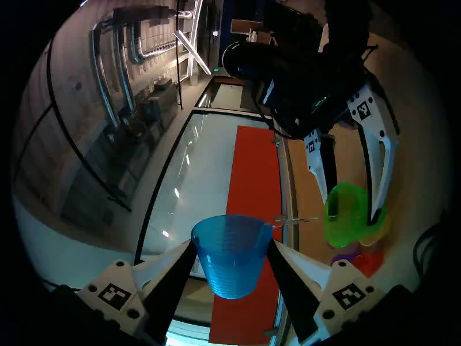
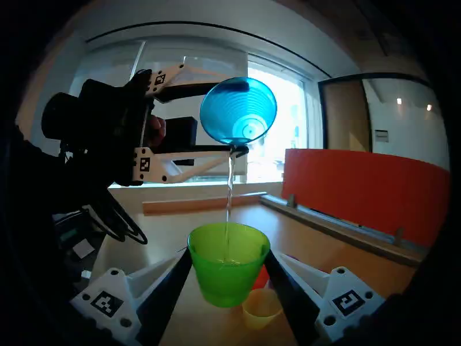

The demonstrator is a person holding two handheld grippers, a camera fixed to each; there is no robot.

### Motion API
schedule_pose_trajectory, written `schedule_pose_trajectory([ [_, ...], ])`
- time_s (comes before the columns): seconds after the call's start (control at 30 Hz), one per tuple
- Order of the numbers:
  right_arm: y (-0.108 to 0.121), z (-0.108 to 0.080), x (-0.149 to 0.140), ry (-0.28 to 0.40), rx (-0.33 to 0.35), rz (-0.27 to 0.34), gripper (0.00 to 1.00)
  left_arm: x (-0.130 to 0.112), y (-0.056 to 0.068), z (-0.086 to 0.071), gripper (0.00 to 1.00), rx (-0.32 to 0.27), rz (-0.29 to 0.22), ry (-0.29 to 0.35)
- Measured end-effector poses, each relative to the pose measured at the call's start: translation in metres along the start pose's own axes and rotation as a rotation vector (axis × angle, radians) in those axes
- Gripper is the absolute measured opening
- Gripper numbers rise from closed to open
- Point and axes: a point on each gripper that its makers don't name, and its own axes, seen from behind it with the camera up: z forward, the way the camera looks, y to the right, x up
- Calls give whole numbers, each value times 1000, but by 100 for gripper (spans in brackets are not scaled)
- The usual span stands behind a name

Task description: Pour water

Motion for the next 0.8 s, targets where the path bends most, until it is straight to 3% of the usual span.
schedule_pose_trajectory([
  [0.8, 0, -1, -1, 0, -1, -1, 90, 2, 1, -4, 85, 9, 79, -7],
])
